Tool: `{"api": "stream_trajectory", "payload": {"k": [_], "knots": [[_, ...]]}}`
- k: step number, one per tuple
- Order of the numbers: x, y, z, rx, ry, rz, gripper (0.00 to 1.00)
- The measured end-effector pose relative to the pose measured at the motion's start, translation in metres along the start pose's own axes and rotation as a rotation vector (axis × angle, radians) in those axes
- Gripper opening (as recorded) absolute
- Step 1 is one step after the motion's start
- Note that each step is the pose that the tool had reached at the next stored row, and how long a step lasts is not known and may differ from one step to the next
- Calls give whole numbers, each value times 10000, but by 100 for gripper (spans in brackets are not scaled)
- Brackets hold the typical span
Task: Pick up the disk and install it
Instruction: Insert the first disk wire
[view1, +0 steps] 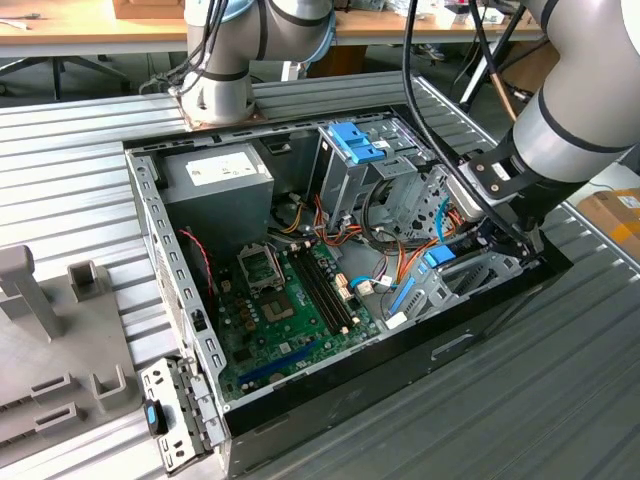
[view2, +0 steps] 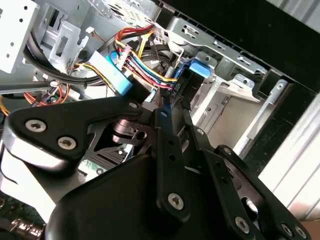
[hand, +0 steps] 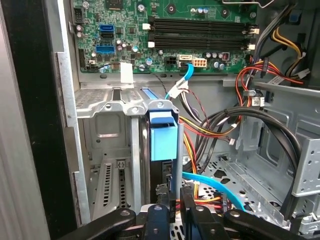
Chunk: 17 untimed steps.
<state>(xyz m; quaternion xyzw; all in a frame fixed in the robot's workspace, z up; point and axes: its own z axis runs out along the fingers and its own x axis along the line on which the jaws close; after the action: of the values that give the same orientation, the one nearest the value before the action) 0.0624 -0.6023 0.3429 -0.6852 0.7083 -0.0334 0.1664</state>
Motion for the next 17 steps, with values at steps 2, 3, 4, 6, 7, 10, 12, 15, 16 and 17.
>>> {"api": "stream_trajectory", "payload": {"k": [2, 3, 4, 6, 7, 10, 12, 15, 16, 17], "knots": [[-13, -19, -65, 0, -1, 0, 24], [-21, -30, -102, 0, -2, 0, 24], [-32, -46, -158, 0, 1, 0, 24], [-43, -61, -209, 0, 0, 0, 24], [-50, -69, -237, 0, 2, -1, 24], [-75, -99, -340, 0, 8, -3, 24], [-110, -133, -456, 2, 24, -8, 24], [-149, -162, -557, 6, 46, -15, 24], [-154, -166, -569, 7, 47, -16, 24], [-154, -167, -571, 9, 45, -15, 24]]}}
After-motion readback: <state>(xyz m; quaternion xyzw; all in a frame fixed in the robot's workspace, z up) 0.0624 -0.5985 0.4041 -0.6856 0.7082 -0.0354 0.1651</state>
